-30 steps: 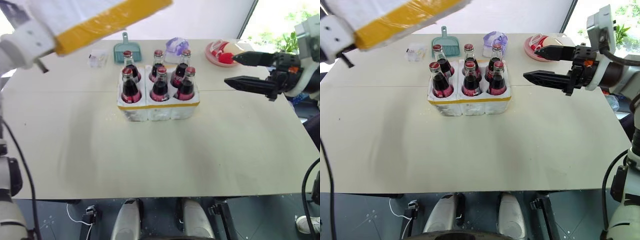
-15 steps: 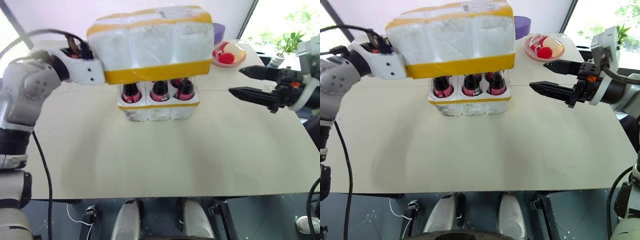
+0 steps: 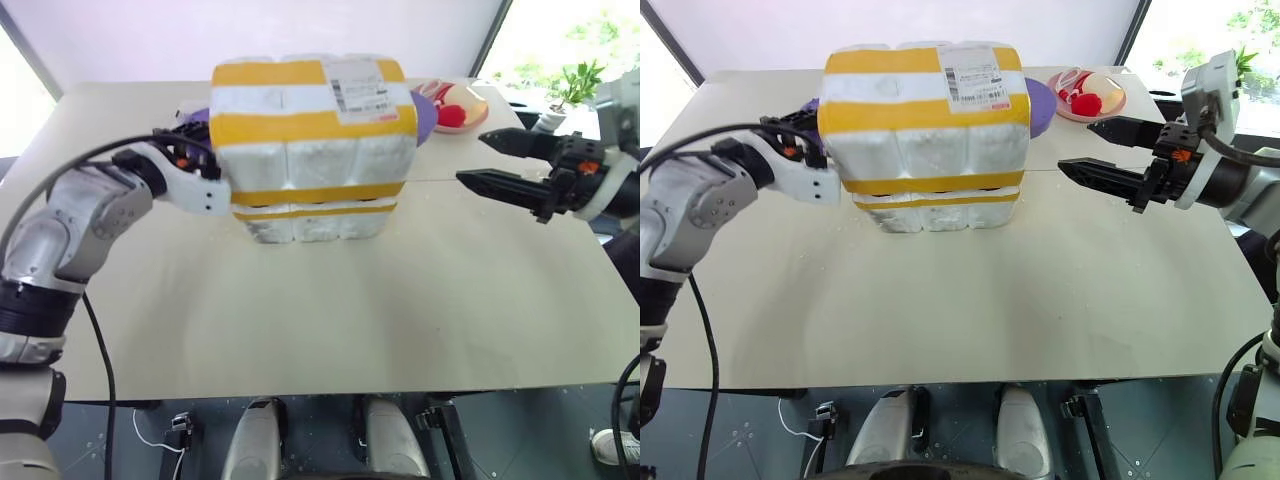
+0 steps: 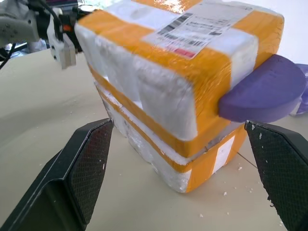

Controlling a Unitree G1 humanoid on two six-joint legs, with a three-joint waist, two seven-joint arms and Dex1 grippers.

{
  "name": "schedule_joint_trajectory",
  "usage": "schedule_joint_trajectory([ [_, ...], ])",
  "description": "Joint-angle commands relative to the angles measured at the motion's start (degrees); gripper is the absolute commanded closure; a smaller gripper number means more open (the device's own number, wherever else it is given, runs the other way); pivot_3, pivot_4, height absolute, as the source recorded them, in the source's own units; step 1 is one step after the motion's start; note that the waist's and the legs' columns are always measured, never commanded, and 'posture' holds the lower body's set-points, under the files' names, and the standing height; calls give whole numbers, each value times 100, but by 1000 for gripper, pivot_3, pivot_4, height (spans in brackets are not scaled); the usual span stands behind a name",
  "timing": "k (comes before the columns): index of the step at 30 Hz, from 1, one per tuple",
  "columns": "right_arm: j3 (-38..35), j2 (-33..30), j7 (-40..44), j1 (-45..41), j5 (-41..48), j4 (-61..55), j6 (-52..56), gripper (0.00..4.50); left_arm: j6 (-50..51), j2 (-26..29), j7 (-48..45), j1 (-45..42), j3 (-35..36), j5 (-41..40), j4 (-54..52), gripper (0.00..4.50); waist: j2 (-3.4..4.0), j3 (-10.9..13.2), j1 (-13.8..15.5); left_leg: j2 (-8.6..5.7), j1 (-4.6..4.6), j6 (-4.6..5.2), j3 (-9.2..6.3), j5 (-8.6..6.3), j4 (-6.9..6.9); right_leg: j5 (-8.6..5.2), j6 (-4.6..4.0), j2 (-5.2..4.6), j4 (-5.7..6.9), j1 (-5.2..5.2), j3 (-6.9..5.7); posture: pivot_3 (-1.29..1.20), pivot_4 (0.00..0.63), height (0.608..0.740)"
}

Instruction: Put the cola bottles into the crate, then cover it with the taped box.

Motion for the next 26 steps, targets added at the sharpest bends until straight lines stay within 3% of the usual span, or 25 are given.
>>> schedule_joint_trajectory([
  [1, -102, -85, 92, 92, 7, -71, -205, 0, -118, 154, 168, 202, 447, -263, -386, 38, 0, 0, 20, -1, 0, 0, 0, 0, 1, 0, 0, -1, 0, 1, 0, 0, 150, 736],
  [6, -109, -113, 132, 309, -84, 19, -327, 0, 24, 136, -105, 1005, 1453, -1578, -974, 38, 0, 0, 1, 1, 1, 0, -1, 0, 0, 0, 0, -1, -2, 2, 0, 0, 150, 736],
  [9, -96, -135, 138, 393, -112, 50, -369, 0, 414, 81, -873, 1585, 2007, -3054, -1304, 38, 1, 0, -3, 1, 4, 0, -1, 0, 0, 0, 0, -1, -11, 2, 0, 0, 150, 736],
  [12, -31, -193, 240, 552, -284, 147, -521, 0, 1666, 7, -1971, 2198, 2708, -5043, -1647, 38, 2, -1, -8, 3, 6, 0, -1, 0, -1, 0, -1, -1, -17, 5, 0, 0, 150, 736],
  [14, 88, -233, 366, 683, -501, 257, -743, 0, 4317, 372, -2911, 2388, 3461, -7293, -1642, 38, 1, 0, -6, 4, 6, 0, -2, 0, 0, 0, -1, 0, -17, 5, 0, 0, 150, 736],
  [16, 223, -255, 495, 740, -693, 389, -963, 0, 5757, 902, -3786, 2498, 3899, -8456, -1408, 38, 0, 1, -21, 7, 6, 0, -7, 0, 2, 0, -1, 4, -15, 7, -2, 0, 150, 736],
  [20, 401, -237, 651, 564, -861, 744, -1189, 0, 6330, 1533, -4600, 2339, 3964, -8851, -754, 38, 11, -3, 5, 3, 11, 0, -7, 0, 1, -2, -1, 3, -26, 16, -2, 0, 150, 736],
  [26, 605, -186, 879, 177, -906, 1104, -1264, 0, 6101, 1759, -4947, 1591, 3345, -8578, -134, 38, 13, -2, -9, 3, 13, 0, -7, 0, -4, -2, -2, 6, -30, 17, -3, 0, 150, 736],
])
